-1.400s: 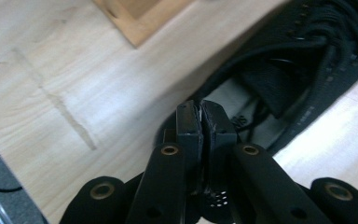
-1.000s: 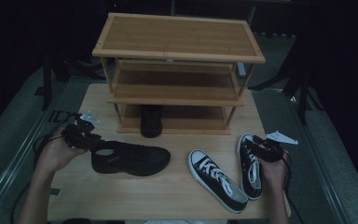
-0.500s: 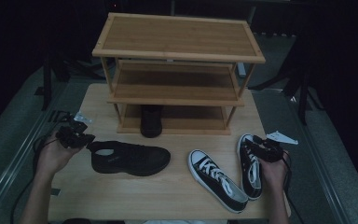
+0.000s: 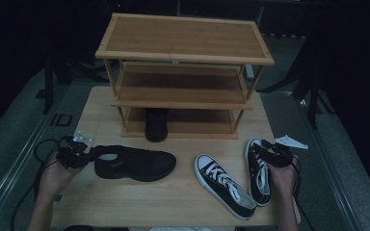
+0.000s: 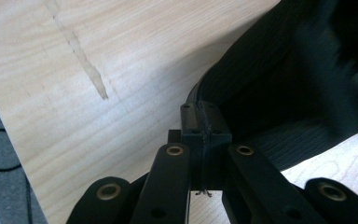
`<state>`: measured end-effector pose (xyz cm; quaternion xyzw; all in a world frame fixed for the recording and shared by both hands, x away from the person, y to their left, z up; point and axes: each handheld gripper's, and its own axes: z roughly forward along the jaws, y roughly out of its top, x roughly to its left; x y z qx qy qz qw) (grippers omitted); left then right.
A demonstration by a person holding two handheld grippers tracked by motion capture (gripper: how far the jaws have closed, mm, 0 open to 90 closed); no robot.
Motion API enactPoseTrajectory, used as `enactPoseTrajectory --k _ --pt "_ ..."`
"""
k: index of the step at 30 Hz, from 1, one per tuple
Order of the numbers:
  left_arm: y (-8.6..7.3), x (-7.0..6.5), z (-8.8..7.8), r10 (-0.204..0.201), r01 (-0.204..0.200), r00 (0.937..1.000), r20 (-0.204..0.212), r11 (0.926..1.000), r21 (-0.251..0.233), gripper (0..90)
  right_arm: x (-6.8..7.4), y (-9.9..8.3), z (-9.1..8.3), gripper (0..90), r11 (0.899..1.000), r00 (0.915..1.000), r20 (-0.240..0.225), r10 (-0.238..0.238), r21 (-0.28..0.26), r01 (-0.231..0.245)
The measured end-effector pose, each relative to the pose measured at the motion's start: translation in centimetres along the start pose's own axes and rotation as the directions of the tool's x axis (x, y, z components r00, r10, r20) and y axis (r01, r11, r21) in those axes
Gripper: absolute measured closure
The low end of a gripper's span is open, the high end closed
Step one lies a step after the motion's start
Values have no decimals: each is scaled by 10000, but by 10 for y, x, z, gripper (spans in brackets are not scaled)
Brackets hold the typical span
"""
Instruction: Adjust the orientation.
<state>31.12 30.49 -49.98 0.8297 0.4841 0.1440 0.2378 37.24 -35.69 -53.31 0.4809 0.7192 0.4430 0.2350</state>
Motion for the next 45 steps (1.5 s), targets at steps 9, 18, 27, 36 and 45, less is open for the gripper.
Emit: enactPoseTrajectory --k 9,18,27,36,45 --pt "-8 -23 -2 331 -317 9979 553 9992 -246 900 0 0 0 526 10000 10000 22 -8 3 8" --pt "-7 -66 -2 1420 -1394 9829 1175 9898 -299 900 0 0 0 526 10000 10000 30 -26 14 26" --pt "7 -115 1 2831 -2786 9389 1959 9591 -505 900 1 0 0 526 10000 10000 32 -34 21 34" --pt "25 -150 17 3502 -3352 8896 2932 9366 -1017 900 1 0 0 526 10000 10000 30 -46 26 46" --pt "38 -175 27 3886 -3638 8562 3403 9214 -1369 900 1 0 0 526 10000 10000 31 -48 28 48"
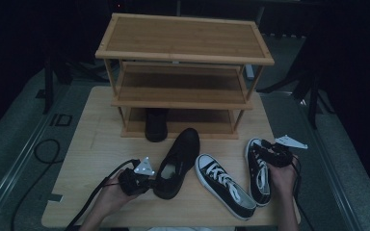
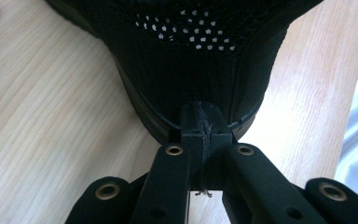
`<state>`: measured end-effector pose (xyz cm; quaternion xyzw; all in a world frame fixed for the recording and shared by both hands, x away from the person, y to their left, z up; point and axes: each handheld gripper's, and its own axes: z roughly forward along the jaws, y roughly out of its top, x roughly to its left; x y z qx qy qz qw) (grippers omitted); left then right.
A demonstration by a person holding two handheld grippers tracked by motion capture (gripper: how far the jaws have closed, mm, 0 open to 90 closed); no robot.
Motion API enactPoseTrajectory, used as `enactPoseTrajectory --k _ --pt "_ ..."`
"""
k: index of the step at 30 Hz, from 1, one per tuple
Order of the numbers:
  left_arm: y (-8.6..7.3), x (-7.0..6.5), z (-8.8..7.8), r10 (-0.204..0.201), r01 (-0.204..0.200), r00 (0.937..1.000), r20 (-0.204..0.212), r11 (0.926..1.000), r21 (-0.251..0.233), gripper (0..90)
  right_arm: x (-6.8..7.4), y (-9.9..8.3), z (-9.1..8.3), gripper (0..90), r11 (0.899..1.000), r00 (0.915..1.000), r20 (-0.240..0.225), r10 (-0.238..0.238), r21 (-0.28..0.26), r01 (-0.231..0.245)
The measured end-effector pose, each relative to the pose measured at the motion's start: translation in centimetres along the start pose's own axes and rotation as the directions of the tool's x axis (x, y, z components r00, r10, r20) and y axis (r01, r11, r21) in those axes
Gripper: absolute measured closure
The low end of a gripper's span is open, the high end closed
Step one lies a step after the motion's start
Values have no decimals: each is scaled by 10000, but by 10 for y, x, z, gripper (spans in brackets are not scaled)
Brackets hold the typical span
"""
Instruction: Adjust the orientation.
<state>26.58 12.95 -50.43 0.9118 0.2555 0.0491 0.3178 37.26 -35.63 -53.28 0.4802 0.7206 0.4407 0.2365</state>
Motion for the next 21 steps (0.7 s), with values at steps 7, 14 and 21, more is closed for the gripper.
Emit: enactPoseTrajectory --k 7,14,21 --pt "1 -4 1 29 -29 10000 31 10000 -40 900 0 0 0 526 10000 10000 4 -1 3 1" --pt "0 9 -11 -241 243 9982 -546 9997 28 899 -1 0 0 526 10000 10000 -23 9 4 -9" --pt "21 25 -37 -807 699 9848 -1539 9948 -740 882 0 0 0 526 10000 10000 -7 1 -5 -1"
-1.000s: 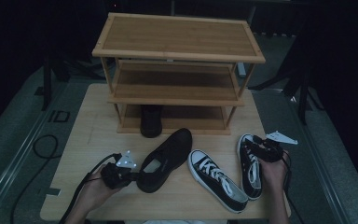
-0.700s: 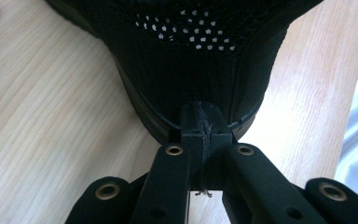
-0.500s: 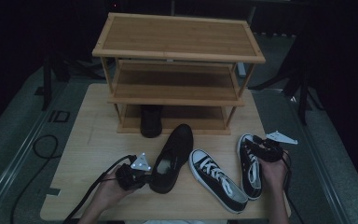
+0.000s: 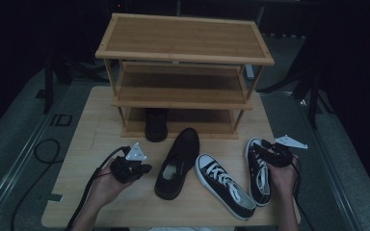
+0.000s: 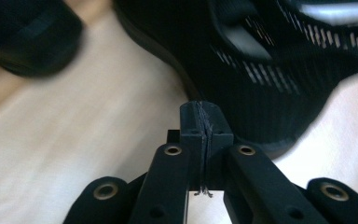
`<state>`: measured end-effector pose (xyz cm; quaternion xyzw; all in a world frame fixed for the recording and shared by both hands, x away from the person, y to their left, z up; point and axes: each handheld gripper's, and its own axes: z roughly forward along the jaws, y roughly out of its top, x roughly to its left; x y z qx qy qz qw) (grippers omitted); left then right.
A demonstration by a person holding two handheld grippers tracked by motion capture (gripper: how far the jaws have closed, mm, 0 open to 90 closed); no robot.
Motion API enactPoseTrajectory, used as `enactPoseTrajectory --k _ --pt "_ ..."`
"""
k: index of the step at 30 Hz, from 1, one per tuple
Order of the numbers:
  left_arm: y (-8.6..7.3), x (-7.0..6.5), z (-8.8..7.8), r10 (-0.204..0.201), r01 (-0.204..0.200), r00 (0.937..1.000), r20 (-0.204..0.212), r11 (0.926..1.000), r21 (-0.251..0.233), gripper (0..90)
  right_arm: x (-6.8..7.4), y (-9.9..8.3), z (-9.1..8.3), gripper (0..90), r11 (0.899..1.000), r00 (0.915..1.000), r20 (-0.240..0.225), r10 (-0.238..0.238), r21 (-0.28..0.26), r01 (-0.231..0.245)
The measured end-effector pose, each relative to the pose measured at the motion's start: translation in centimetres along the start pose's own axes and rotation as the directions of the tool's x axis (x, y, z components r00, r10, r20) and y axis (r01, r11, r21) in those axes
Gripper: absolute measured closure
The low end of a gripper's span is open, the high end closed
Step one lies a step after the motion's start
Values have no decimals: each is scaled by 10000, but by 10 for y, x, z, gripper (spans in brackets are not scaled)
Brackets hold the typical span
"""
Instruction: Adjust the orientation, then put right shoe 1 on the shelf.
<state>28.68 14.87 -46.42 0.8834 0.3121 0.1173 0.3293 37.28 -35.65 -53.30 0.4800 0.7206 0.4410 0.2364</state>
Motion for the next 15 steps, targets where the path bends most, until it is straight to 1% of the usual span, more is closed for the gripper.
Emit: enactPoseTrajectory --k 1,2,3,4,5,7,11,13,15 --pt "5 1 -2 -16 15 10000 -44 9999 -100 882 0 0 0 526 10000 10000 3 11 8 -11" --pt "5 1 -2 -16 15 10000 -44 9999 -100 877 0 0 0 526 10000 10000 3 11 8 -11" --pt "15 4 -5 -196 194 9998 -79 9994 -272 867 0 0 0 526 10000 10000 7 -5 0 5" --pt "15 4 -5 -196 194 9998 -79 9994 -272 865 0 0 0 526 10000 10000 7 -5 0 5" --pt "20 5 -6 -290 289 9996 -19 9990 -347 865 0 0 0 526 10000 10000 1 -14 -1 14" --pt "27 5 -7 -333 331 9994 -52 9989 -340 851 -1 0 0 526 10000 10000 -17 2 3 -2" --pt "38 2 -6 -348 354 9993 161 9987 -379 838 -1 0 1 526 10000 10000 -30 4 17 -4" --pt "44 -2 -4 -309 313 9994 178 9992 -254 837 -1 0 1 526 10000 10000 -33 13 11 -13" --pt "49 -3 -2 -302 309 9990 343 9993 -203 822 -1 0 1 526 10000 10000 -35 9 23 -9"
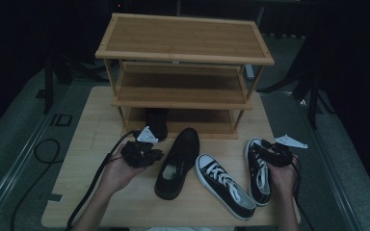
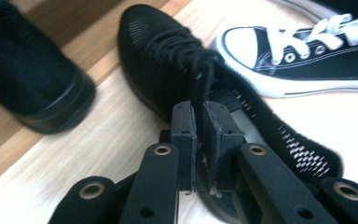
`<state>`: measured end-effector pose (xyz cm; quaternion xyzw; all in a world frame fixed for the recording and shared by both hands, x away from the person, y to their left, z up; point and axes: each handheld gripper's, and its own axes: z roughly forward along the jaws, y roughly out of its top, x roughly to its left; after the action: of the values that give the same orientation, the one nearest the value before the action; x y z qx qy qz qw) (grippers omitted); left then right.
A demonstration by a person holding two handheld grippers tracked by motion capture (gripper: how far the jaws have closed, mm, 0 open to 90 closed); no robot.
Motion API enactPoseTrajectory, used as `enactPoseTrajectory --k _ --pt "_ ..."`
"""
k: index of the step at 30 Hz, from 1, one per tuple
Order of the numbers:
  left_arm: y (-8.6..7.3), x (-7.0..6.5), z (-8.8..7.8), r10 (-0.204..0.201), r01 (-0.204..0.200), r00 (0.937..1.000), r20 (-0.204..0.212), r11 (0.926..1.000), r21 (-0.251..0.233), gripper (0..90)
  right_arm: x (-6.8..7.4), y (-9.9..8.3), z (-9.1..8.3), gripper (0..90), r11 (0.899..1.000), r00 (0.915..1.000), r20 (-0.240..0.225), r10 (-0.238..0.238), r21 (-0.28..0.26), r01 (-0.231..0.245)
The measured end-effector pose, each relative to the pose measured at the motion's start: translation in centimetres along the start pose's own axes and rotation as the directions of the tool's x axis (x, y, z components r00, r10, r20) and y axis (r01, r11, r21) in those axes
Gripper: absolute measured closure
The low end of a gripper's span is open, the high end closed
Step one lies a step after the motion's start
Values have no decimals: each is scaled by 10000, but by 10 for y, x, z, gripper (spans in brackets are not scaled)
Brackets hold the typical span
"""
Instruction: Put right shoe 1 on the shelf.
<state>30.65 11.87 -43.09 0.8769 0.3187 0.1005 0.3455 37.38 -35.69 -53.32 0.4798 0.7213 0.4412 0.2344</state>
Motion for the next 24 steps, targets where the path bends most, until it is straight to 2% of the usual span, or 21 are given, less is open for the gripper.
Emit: enactPoseTrajectory --k 2,8,11,15,20,24 --pt "6 -2 7 46 -48 10000 63 9996 283 811 0 0 0 526 10000 10000 -3 4 0 -4" --pt "13 -6 20 121 -139 9993 352 9986 507 808 0 0 0 526 10000 10000 -6 -15 -3 15" --pt "16 -6 28 150 -183 9991 395 9964 828 807 0 0 0 526 10000 10000 -4 -13 2 13" --pt "22 -7 39 259 -265 9996 59 9917 1258 804 0 0 0 526 10000 10000 3 -28 4 28" --pt "24 -6 47 220 -224 9997 38 9880 1529 791 0 0 0 526 10000 10000 -2 -34 9 34" --pt "27 -8 54 287 -323 9993 230 9840 1750 778 0 0 0 526 10000 10000 -9 -28 10 28"
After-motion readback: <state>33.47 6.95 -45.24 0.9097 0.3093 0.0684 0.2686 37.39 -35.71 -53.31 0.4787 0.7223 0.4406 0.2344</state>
